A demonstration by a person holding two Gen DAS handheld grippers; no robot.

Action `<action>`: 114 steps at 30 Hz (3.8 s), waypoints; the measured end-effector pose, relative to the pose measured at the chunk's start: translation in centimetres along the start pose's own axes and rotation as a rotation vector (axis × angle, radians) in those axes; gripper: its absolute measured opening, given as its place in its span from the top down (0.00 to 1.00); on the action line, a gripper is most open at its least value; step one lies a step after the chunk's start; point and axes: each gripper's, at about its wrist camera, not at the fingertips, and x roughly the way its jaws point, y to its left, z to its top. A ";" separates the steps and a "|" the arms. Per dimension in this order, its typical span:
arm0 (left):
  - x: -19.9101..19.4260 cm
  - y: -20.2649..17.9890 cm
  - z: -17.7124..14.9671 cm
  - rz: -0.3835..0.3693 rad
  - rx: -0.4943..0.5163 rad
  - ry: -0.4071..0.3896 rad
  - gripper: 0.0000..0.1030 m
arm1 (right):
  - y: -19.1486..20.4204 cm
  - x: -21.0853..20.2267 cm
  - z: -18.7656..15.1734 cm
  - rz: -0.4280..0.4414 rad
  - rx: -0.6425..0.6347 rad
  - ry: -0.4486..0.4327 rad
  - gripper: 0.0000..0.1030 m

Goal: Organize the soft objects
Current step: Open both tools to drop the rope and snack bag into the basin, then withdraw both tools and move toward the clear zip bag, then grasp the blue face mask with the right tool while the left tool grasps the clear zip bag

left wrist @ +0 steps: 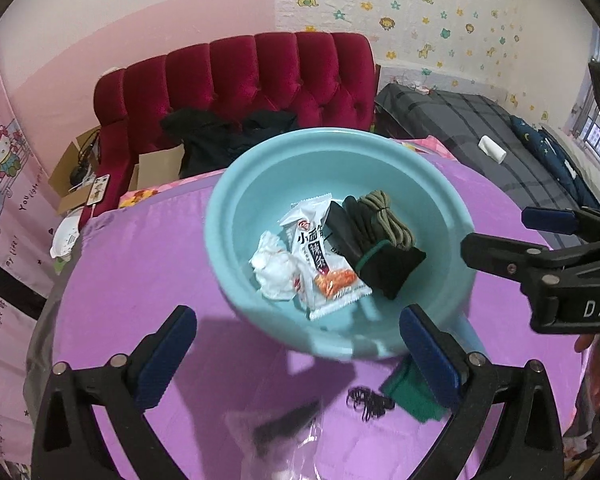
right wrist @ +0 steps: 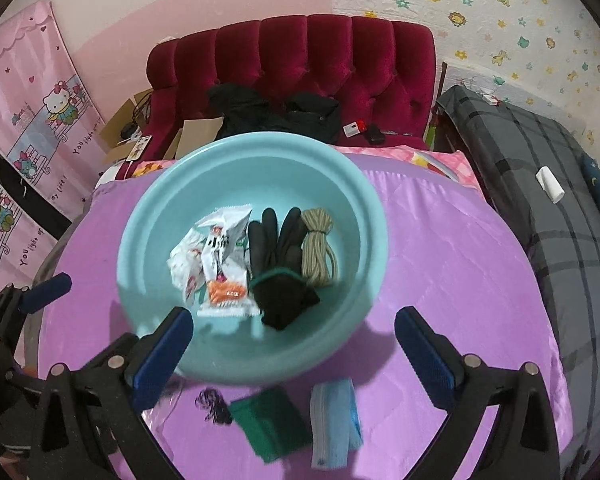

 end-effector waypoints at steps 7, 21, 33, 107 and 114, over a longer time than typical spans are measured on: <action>-2.4 0.3 -2.6 0.015 0.002 -0.009 0.00 | 0.1 -2.5 -2.4 -0.004 -0.015 -0.018 0.00; -5.0 1.1 -8.4 0.030 -0.018 -0.012 0.00 | -0.6 -4.8 -7.8 -0.020 -0.034 -0.039 0.00; -4.1 2.1 -13.5 0.036 -0.059 0.011 0.00 | -1.7 -4.1 -12.3 -0.019 -0.025 -0.061 0.00; -0.4 1.3 -15.1 -0.024 -0.126 0.071 0.58 | -4.1 2.0 -14.7 0.043 0.068 0.040 0.86; -2.2 0.6 -14.5 -0.040 -0.117 0.058 0.58 | -3.9 0.6 -14.8 0.039 0.072 0.028 0.86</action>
